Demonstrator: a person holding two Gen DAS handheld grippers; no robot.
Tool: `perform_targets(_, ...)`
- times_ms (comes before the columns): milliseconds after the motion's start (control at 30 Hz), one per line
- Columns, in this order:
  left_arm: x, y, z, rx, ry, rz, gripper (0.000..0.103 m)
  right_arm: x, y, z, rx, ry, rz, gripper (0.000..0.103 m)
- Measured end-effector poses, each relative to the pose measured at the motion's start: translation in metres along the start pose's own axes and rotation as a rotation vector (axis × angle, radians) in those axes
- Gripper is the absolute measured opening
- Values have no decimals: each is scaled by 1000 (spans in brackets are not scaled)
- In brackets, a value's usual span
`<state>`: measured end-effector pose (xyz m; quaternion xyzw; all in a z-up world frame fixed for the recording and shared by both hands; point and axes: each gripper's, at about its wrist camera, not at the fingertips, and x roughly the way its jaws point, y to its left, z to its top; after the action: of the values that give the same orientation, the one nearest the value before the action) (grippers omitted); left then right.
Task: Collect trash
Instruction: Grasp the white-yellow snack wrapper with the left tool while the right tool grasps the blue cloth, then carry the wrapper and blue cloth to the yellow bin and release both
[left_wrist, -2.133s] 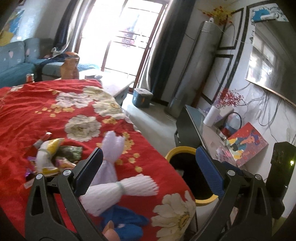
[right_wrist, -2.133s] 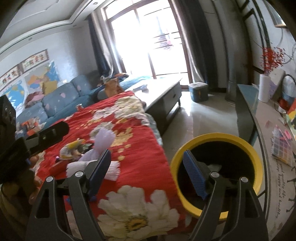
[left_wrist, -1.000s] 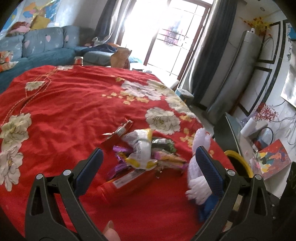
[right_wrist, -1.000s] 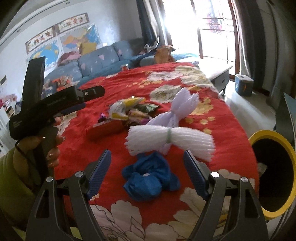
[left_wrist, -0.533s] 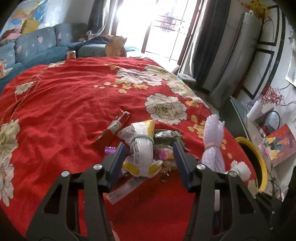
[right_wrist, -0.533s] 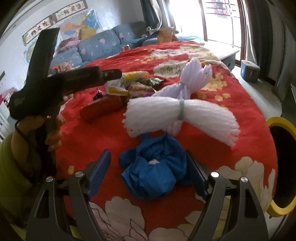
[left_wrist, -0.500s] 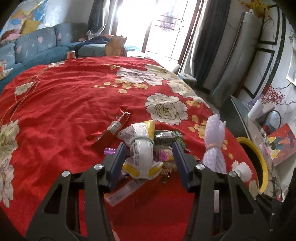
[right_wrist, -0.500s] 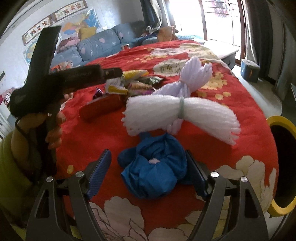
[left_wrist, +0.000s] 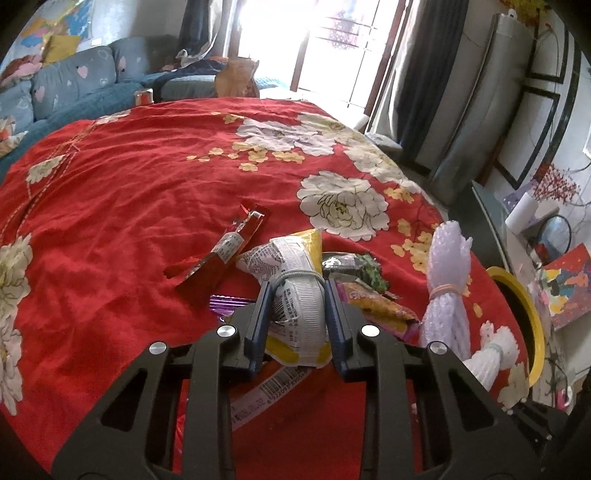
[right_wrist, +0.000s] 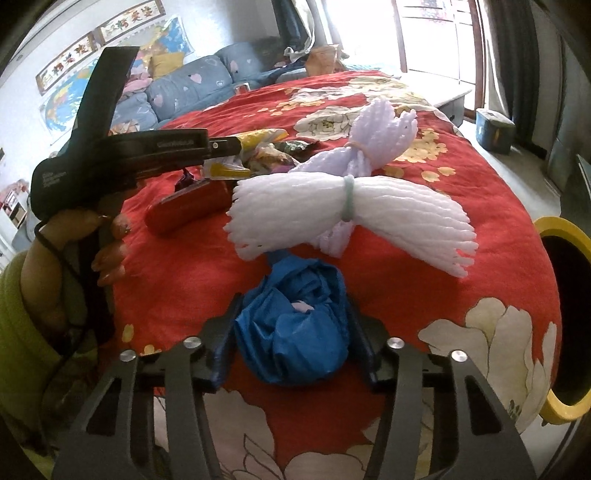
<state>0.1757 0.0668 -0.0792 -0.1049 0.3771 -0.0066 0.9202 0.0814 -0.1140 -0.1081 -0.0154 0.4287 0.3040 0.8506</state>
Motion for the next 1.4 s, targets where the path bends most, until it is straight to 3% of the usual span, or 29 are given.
perform_targets(133, -11, 3, 2, -30, -39, -45, 21, -3, 0, -1, -8, 1, 18, 32)
perform_targets(300, -33, 8, 8, -66, -98, -92, 20, -8, 9, -2, -52, 0, 64, 27)
perform_targets(767, -79, 13, 17, -96, -190, -151, 20, -39, 31, 2, -135, -101, 117, 25)
perform_targets(1400, -87, -34, 9, -5, -185, -237, 20, -77, -12, 15, -11, -217, 47, 25)
